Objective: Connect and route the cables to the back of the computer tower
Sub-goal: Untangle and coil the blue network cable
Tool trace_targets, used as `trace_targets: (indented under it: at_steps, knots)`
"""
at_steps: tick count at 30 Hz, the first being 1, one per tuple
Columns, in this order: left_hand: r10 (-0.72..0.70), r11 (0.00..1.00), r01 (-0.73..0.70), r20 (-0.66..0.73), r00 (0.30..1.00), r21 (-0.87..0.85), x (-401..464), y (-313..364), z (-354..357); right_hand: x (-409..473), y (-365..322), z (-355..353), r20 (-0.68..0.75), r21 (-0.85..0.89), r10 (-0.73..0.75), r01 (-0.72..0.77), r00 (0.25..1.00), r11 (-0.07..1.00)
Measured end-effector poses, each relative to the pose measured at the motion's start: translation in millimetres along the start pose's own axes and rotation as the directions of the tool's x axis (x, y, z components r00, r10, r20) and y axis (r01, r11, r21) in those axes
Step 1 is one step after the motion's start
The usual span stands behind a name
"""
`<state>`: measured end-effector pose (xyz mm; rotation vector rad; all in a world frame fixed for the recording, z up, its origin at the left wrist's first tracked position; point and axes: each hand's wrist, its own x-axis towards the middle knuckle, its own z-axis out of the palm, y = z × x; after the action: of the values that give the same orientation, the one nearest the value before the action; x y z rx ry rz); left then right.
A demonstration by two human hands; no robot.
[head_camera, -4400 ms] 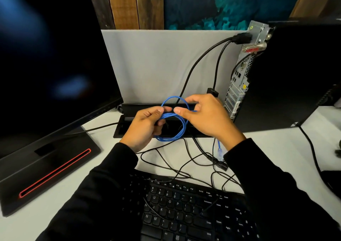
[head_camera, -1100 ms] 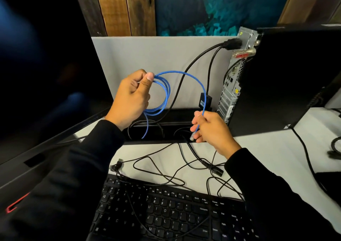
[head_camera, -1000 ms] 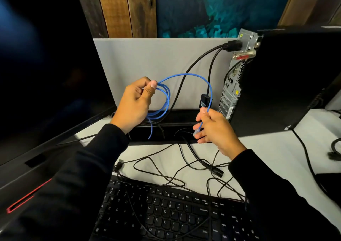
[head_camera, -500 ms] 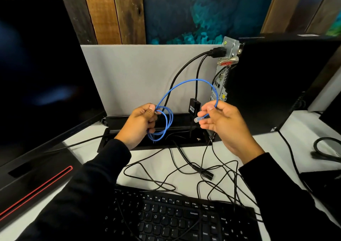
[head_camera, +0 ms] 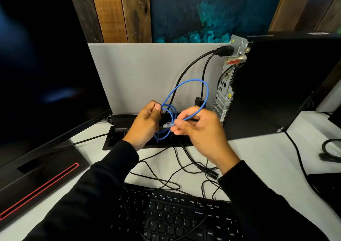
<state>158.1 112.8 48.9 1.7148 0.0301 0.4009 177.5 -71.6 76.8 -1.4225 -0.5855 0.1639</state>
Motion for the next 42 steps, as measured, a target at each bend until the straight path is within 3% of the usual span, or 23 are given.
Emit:
trace_targets:
  at_steps: [3,6,10,14,16,19,21,24,29,32,38,42]
  knots:
    - [0.0,0.999,0.001,0.023,1.0,-0.046,-3.2,2.9,6.6,5.3,18.6,6.5,-0.042,-0.321,-0.121,0.101,0.992,0.942]
    - [-0.128,0.945,0.151,0.095,0.987,-0.29,-6.8,7.8,6.8,16.5,32.7,2.5,-0.114,-0.6,-0.309,0.182,0.944,0.779]
    - [-0.211,0.834,0.305,0.245,0.946,-0.46,-11.4,9.6,-1.2,23.8,38.5,3.9,0.016,-0.56,-0.279,0.24,0.96,0.793]
    - [-0.238,0.855,0.331,0.264,0.935,-0.4,-6.3,12.9,-11.1,31.1,42.7,-1.2,0.205,-0.57,-0.16,0.251,0.966,0.783]
    - [-0.237,0.87,0.323,0.257,0.937,-0.373,-4.6,13.0,-13.1,32.5,42.1,-4.3,0.245,-0.613,-0.114,0.245,0.963,0.752]
    - [-0.23,0.879,0.3,0.222,0.948,-0.37,-0.9,13.2,-12.4,31.3,41.1,-9.5,0.265,-0.575,-0.084,0.227,0.961,0.786]
    - [-0.224,0.861,0.265,0.145,0.964,-0.433,3.2,13.0,-17.8,29.4,41.5,-17.9,0.259,-0.555,-0.11,0.241,0.96,0.796]
    - [-0.244,0.848,0.206,-0.014,0.97,-0.489,9.2,8.4,-36.4,21.9,42.1,-45.0,0.168,-0.657,-0.155,0.228,0.973,0.718]
    - [-0.225,0.896,0.144,-0.15,0.963,-0.42,10.2,-2.8,-61.1,5.5,37.2,-97.1,-0.193,-0.648,-0.217,0.042,0.957,0.76]
    - [-0.211,0.919,0.151,-0.129,0.969,-0.363,7.3,-5.9,-56.0,5.4,37.8,-113.0,-0.298,-0.687,-0.276,-0.004,0.914,0.727]
    - [-0.2,0.952,0.157,-0.146,0.969,-0.262,2.9,-3.1,-42.6,2.8,37.0,-103.4,-0.298,-0.568,-0.23,0.022,0.926,0.823]
    - [-0.197,0.966,0.164,-0.16,0.967,-0.198,3.9,-9.3,-36.3,0.2,34.5,-78.3,-0.128,-0.441,-0.107,0.04,0.986,0.897]
